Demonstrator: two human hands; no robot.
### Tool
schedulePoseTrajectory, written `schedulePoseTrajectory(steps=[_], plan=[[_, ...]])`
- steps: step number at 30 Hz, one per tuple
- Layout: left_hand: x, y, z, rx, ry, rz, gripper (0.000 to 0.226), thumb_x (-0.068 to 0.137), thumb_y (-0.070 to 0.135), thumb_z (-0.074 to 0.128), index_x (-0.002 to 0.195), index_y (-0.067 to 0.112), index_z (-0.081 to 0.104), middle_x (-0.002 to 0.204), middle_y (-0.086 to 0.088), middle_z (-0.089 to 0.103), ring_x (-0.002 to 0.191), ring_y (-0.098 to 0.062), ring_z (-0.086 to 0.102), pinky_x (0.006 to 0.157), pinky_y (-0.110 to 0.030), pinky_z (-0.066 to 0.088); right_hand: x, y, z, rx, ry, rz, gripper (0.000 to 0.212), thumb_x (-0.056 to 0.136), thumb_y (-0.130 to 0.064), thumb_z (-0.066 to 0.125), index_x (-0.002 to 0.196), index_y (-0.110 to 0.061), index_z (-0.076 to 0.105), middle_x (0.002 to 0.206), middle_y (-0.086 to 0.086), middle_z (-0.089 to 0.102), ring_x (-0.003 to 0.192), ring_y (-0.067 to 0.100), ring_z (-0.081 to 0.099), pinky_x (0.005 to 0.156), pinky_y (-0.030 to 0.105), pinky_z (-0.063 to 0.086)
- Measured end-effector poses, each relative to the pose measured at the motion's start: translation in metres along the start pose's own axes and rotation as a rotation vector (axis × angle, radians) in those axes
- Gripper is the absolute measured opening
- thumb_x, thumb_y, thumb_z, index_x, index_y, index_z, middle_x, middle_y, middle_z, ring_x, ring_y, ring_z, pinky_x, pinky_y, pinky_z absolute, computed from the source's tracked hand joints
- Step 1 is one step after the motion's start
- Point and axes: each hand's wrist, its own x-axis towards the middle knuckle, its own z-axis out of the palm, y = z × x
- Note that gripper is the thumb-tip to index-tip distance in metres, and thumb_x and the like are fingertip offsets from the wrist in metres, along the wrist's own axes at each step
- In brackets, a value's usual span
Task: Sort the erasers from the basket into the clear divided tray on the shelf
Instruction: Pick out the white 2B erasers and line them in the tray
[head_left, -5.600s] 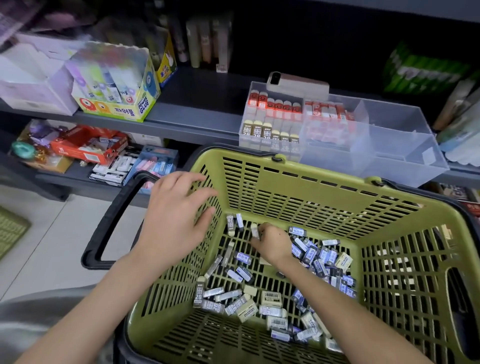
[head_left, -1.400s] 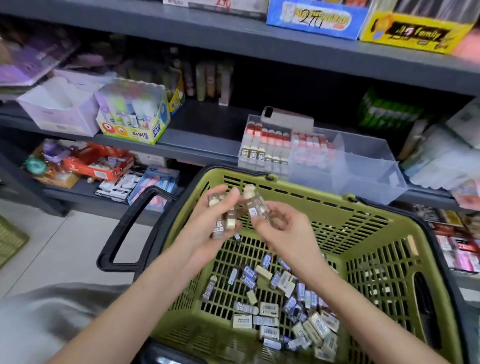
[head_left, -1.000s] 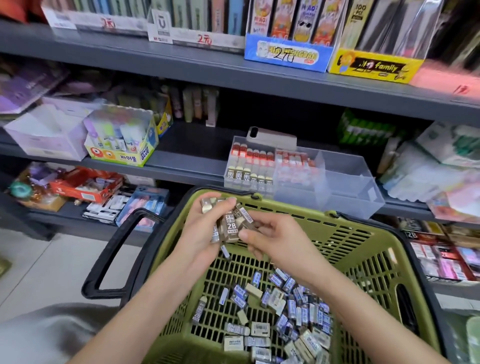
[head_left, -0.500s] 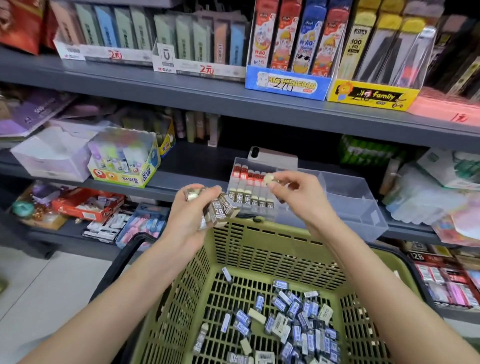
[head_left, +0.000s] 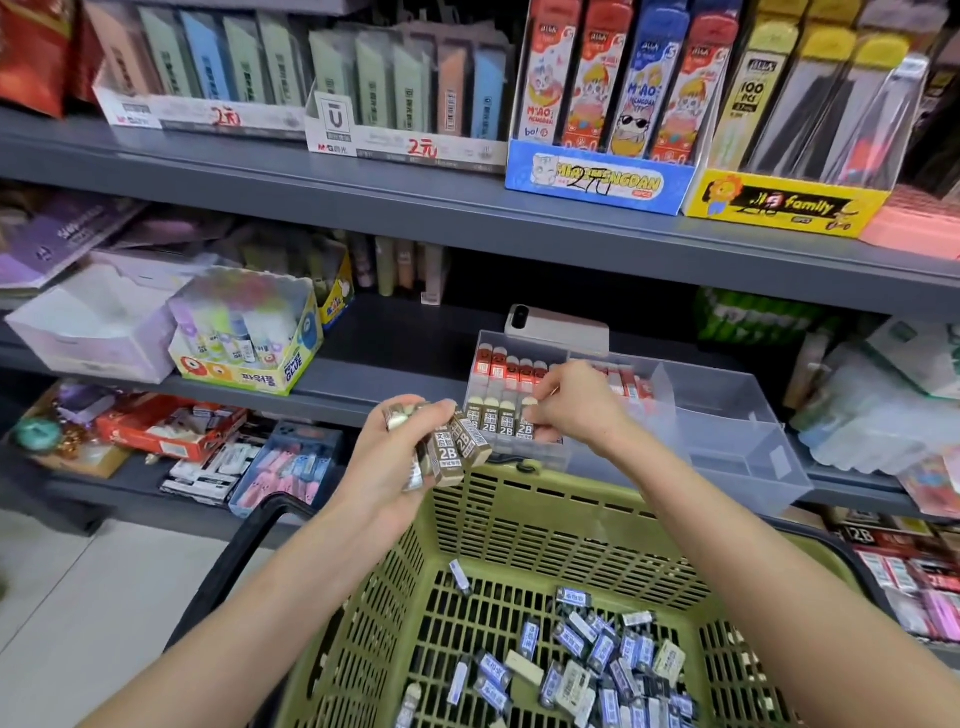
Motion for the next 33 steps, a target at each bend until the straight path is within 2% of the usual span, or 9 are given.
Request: schedulePoseTrajectory(steps=[3,6,13,16,18,20,24,27,33], plan=[[0.002,-0.001,0.000,-0.003,-0.021,0.003,0.027,0.070,0.008,0.074,0.088,0.018,0.057,0.066,-0.003,0.071,0.059,-0.016,0.069,0.047,-0.025,0.053,0.000,-0.002,0.002,-0.100,-0.025,-0.017,0.009,0.083,-0.011,0.069,0.087,-0.003,0.068,0.076,0.011,0.072,0.068,0.019,0.069,0.082,0.039,0.055],[0.003,-0.001,-0.001,0.001,-0.032,0.013,0.036,0.059,0.012,0.077,0.088,0.019,0.057,0.067,-0.002,0.071,0.060,-0.016,0.070,0.048,-0.026,0.054,0.000,-0.004,0.006,-0.199,0.000,-0.035,0.013,0.082,-0.009,0.067,0.085,0.003,0.071,0.087,0.016,0.071,0.086,0.028,0.067,0.084,0.041,0.053],[0.005,-0.005,-0.002,0.012,-0.020,0.008,0.022,0.076,0.007,0.072,0.087,0.019,0.058,0.070,-0.003,0.071,0.061,-0.016,0.069,0.053,-0.027,0.054,-0.006,-0.010,0.002,-0.321,0.019,-0.052,0.020,0.085,-0.007,0.060,0.101,0.004,0.067,0.105,0.013,0.068,0.088,0.027,0.067,0.081,0.036,0.055],[0.004,-0.003,-0.001,0.006,-0.037,0.022,0.027,0.069,0.009,0.075,0.087,0.019,0.058,0.069,-0.002,0.071,0.060,-0.015,0.069,0.048,-0.025,0.053,-0.024,-0.015,-0.003,-0.274,0.213,-0.214,0.021,0.093,-0.021,0.054,0.092,-0.008,0.070,0.085,0.004,0.071,0.078,0.023,0.064,0.070,0.030,0.052],[0.004,-0.002,-0.001,0.010,-0.049,0.036,0.035,0.058,0.015,0.076,0.087,0.019,0.058,0.068,-0.001,0.071,0.058,-0.015,0.069,0.047,-0.025,0.052,-0.043,-0.023,-0.005,0.165,0.034,-0.215,0.024,0.092,-0.028,0.057,0.080,-0.011,0.068,0.064,-0.003,0.067,0.059,0.020,0.062,0.054,0.025,0.051],[0.003,-0.002,0.001,0.033,-0.063,0.049,0.038,0.053,0.018,0.076,0.086,0.020,0.057,0.066,-0.001,0.069,0.057,-0.015,0.067,0.048,-0.026,0.052,-0.057,-0.030,-0.005,0.499,-0.224,-0.167,0.015,0.087,-0.027,0.065,0.088,-0.012,0.068,0.059,-0.004,0.065,0.051,0.013,0.059,0.047,0.021,0.049],[0.001,-0.005,0.001,0.089,-0.096,0.068,0.044,0.053,0.019,0.079,0.091,0.019,0.057,0.066,0.000,0.068,0.058,-0.016,0.067,0.047,-0.028,0.052,-0.064,-0.032,-0.008,0.489,-0.398,-0.187,0.035,0.081,-0.012,0.072,0.114,-0.009,0.062,0.062,0.002,0.063,0.051,0.016,0.056,0.054,0.024,0.050],[0.001,-0.008,0.001,0.100,-0.098,0.058,0.050,0.050,0.021,0.081,0.093,0.018,0.057,0.068,-0.001,0.070,0.059,-0.017,0.068,0.045,-0.027,0.051,-0.062,-0.029,-0.014,0.492,-0.453,-0.165,0.033,0.080,0.000,0.067,0.111,-0.008,0.062,0.059,0.002,0.064,0.052,0.015,0.058,0.051,0.022,0.050],[0.005,-0.008,-0.002,0.048,-0.067,-0.006,0.049,0.050,0.026,0.083,0.091,0.020,0.057,0.069,-0.002,0.071,0.060,-0.016,0.069,0.044,-0.023,0.049,-0.028,-0.006,-0.041,0.420,-0.031,-0.047,0.018,0.077,0.001,0.068,0.088,-0.013,0.064,0.064,-0.002,0.064,0.059,0.012,0.049,0.052,0.020,0.035]])
